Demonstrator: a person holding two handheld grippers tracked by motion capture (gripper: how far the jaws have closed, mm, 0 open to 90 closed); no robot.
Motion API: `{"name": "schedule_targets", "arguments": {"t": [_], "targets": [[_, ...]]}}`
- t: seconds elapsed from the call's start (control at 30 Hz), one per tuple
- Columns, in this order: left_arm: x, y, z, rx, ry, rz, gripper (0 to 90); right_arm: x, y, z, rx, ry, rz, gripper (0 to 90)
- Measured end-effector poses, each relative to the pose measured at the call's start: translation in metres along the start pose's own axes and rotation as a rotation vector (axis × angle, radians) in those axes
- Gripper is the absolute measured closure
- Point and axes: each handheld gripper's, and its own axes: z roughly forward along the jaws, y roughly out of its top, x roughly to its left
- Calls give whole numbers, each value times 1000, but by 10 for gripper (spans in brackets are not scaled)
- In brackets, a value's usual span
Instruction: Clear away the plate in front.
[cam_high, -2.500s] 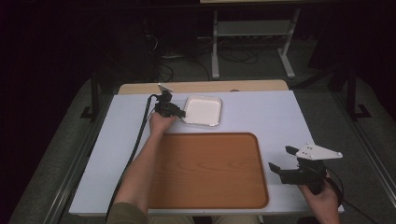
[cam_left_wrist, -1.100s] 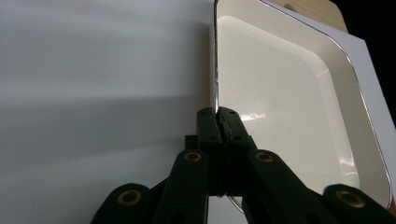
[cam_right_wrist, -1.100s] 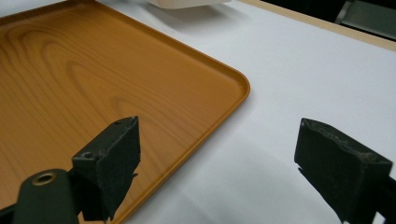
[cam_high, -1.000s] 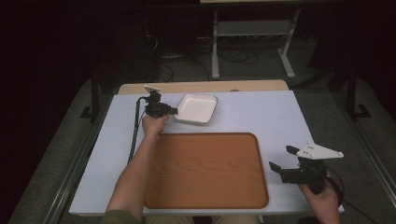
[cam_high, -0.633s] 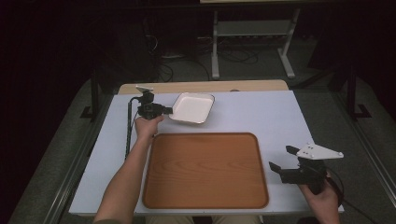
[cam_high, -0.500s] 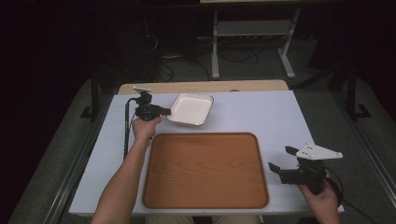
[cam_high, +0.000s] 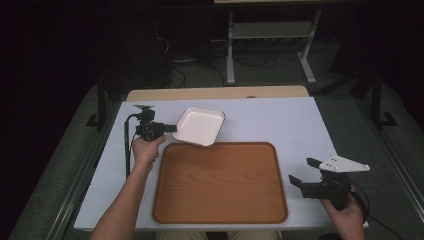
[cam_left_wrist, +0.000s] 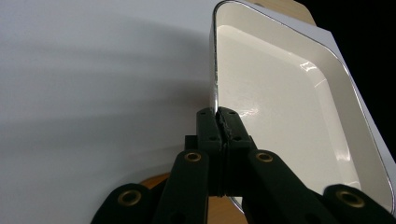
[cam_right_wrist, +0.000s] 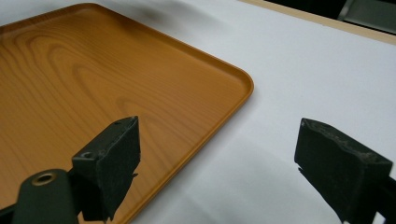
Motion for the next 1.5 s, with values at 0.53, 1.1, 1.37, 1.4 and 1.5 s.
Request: {"name": "schedule_targets", "arguments": {"t": [0.53, 1.1, 1.37, 1.4, 1.5], "targets": [[-4, -52, -9, 50, -52, 24, 889, 2, 0, -3, -6, -19, 3, 135], [-14, -104, -9, 87, -35, 67, 888, 5, 2, -1, -10, -12, 4, 135], [-35, -122, -8, 94, 78, 135, 880, 6, 2, -2, -12, -12, 0, 135], [-37, -124, -9, 90, 86, 141, 875, 6, 2, -3, -13, -12, -1, 135], [-42, -128, -10, 94, 111, 158, 865, 7, 3, -3, -11, -12, -4, 135]]}}
